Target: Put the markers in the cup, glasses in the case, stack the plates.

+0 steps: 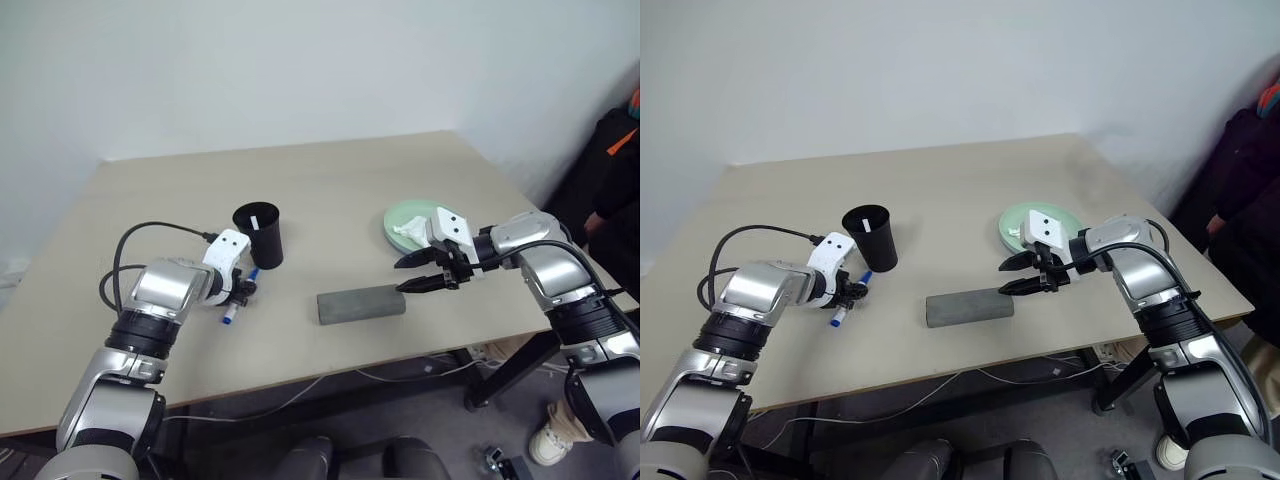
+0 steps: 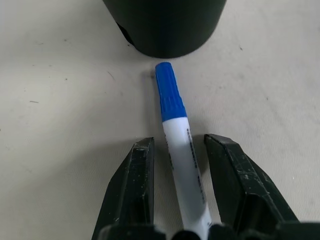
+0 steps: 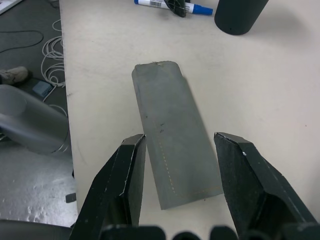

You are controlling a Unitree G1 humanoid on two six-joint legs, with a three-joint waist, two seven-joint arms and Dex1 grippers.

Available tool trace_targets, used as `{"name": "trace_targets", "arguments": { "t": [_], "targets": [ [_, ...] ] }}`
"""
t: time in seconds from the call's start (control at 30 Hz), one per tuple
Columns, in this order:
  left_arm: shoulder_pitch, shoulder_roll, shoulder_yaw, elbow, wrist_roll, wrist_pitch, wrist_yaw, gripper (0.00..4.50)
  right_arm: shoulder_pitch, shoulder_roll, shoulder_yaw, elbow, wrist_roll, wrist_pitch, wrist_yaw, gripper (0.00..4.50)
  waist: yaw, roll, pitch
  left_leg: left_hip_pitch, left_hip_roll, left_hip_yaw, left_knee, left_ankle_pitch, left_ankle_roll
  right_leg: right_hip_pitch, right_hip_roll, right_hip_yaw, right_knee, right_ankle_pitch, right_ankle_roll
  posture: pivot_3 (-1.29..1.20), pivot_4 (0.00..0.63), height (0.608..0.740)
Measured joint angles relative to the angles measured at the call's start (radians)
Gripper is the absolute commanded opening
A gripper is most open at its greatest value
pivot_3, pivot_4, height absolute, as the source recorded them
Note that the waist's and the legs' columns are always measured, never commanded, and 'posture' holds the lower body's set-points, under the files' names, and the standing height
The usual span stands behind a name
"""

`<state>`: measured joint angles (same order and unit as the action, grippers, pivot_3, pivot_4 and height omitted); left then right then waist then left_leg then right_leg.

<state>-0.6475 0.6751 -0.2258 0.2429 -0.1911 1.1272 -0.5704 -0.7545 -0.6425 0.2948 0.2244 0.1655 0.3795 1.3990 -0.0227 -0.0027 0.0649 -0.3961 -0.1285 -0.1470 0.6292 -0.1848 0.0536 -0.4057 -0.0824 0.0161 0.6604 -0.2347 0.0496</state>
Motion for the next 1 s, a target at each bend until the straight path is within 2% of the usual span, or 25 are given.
{"name": "trace_targets", "arguments": {
  "t": [0.27,0.37,0.43,0.47,0.77,0.9,1.0],
  "targets": [
    [0.041,0.130,-0.107,-0.133,0.017,0.005,-0.136,1.54,0.000,0.001,0.000,0.000,0.000,-0.005,0.000,2.35,0.001,0.000,0.000,-0.001,0.000,0.000,-0.001,0.000,0.000,-0.002,0.000,0.000,-0.001,0.000,0.000,0.00,0.000,0.740],
    [0.043,0.131,-0.107,-0.134,0.019,0.005,-0.147,0.93,0.000,0.004,0.000,0.000,0.000,-0.006,0.000,2.35,0.003,0.000,0.000,-0.001,0.000,0.000,-0.001,0.000,0.000,-0.001,0.000,0.000,0.000,0.000,0.000,0.00,0.000,0.740],
    [0.043,0.128,-0.107,-0.131,0.019,0.006,-0.149,0.25,0.000,0.005,0.000,0.000,0.000,-0.006,0.000,2.35,0.002,0.000,0.000,0.000,0.000,0.000,-0.001,0.000,0.000,-0.001,0.000,0.000,0.000,0.000,0.000,0.00,0.000,0.740],
    [0.043,0.126,-0.105,-0.130,0.021,0.009,-0.149,0.10,0.000,0.005,0.000,0.000,0.000,-0.007,0.000,2.35,0.002,0.000,0.000,0.000,0.000,0.000,-0.001,0.000,0.000,-0.001,0.000,0.000,0.000,0.000,0.000,0.00,0.000,0.740],
    [0.041,0.118,-0.100,-0.124,0.025,0.012,-0.161,0.10,0.000,0.005,0.000,0.000,0.000,-0.010,0.000,2.35,0.003,0.001,-0.001,0.000,0.000,0.000,-0.001,0.000,0.000,0.000,0.000,0.000,0.000,0.000,0.000,0.00,0.000,0.740],
    [0.065,0.186,-0.145,-0.192,0.023,-0.010,-0.239,0.10,0.000,0.005,0.000,0.000,-0.001,-0.010,0.000,2.35,0.000,0.001,-0.001,-0.001,0.000,0.000,-0.001,0.000,0.000,-0.002,0.000,0.001,-0.001,0.000,0.000,0.00,0.000,0.740],
    [0.127,0.299,-0.188,-0.341,0.013,-0.041,-0.341,0.10,0.000,0.006,0.000,0.000,-0.001,-0.011,0.000,2.35,-0.005,0.001,0.000,-0.002,0.000,0.001,-0.003,0.000,0.000,-0.003,0.000,0.002,-0.002,0.000,0.000,0.00,0.000,0.740]
  ]
}}
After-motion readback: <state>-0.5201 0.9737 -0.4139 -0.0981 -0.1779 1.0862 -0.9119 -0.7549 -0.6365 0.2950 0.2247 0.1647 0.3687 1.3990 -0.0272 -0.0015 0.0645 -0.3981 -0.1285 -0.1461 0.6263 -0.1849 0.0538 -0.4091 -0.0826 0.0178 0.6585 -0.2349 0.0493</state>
